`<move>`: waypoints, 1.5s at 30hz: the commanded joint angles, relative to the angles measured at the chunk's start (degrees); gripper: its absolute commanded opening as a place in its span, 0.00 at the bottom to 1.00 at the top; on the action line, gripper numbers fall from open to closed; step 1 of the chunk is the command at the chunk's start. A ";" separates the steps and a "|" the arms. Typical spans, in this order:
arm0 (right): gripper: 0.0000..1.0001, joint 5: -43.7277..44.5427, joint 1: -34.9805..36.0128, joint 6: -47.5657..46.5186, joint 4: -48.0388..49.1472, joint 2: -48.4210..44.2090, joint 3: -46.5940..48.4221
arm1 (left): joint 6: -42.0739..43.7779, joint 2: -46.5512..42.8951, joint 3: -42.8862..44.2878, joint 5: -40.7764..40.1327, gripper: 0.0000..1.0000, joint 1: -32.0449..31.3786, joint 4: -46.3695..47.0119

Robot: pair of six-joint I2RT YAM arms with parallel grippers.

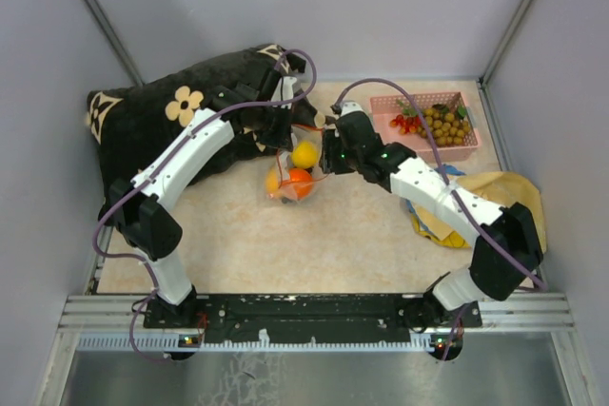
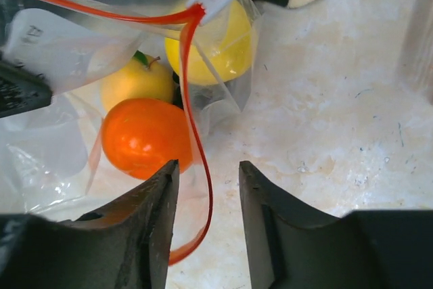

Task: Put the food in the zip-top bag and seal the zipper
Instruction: Place the fake fruit in the zipper food storage bag.

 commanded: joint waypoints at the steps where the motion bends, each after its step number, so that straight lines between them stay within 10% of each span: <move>1: 0.35 0.40 0.55 0.02 0.90 2.34 3.03 | 0.61 -0.55 0.10 0.65 0.00 0.21 0.40; 5: 0.00 3.55 0.55 -2.69 -3.82 2.67 8.02 | 0.80 -1.33 0.43 -1.18 0.00 0.25 -0.30; 19: 0.00 6.55 0.39 -7.48 -13.60 5.22 18.42 | 1.21 -1.97 0.53 -13.78 0.00 0.25 -3.82; 45: 0.00 7.96 -5.28 -7.32 -14.37 7.92 16.17 | 0.35 -1.35 -0.20 -7.13 0.00 0.27 -2.41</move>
